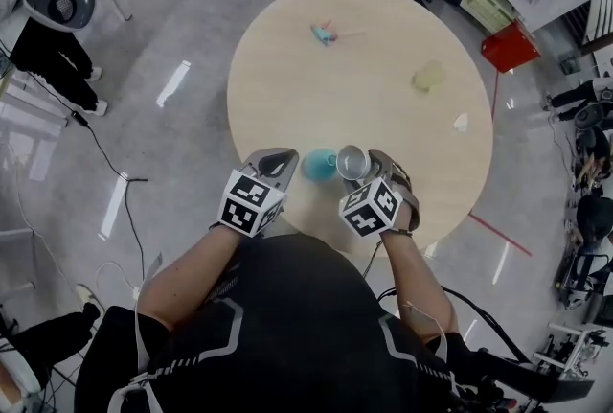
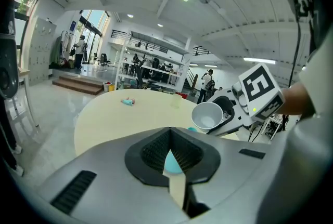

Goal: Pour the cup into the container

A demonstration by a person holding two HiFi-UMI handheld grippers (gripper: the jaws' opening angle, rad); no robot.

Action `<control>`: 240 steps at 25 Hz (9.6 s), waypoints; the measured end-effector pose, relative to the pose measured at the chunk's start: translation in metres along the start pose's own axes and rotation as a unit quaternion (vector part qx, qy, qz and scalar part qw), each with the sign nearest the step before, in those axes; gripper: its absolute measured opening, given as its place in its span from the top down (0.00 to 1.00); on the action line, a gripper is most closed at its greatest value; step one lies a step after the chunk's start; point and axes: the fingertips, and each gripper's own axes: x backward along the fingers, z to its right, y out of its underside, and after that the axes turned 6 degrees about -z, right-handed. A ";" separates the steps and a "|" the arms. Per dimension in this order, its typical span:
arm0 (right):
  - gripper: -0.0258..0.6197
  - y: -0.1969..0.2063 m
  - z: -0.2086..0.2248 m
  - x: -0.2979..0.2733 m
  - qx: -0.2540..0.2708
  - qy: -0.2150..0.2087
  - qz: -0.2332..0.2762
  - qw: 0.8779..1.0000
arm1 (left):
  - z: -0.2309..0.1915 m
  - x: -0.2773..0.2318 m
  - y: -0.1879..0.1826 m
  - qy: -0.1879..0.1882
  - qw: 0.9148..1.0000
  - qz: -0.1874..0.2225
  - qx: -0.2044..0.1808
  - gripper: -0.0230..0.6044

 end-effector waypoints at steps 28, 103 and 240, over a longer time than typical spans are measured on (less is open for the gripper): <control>0.48 -0.003 0.003 -0.001 0.078 0.017 -0.058 0.995 | 0.001 -0.003 0.005 0.011 1.000 0.008 0.013 0.96; 0.48 -0.001 0.016 0.019 -0.115 -0.032 0.060 0.991 | 0.020 -0.015 -0.006 0.030 1.000 -0.007 0.003 0.96; 0.95 0.168 -0.333 0.398 -0.391 0.074 0.380 0.835 | 0.315 0.348 0.166 0.119 0.980 0.132 -0.091 0.96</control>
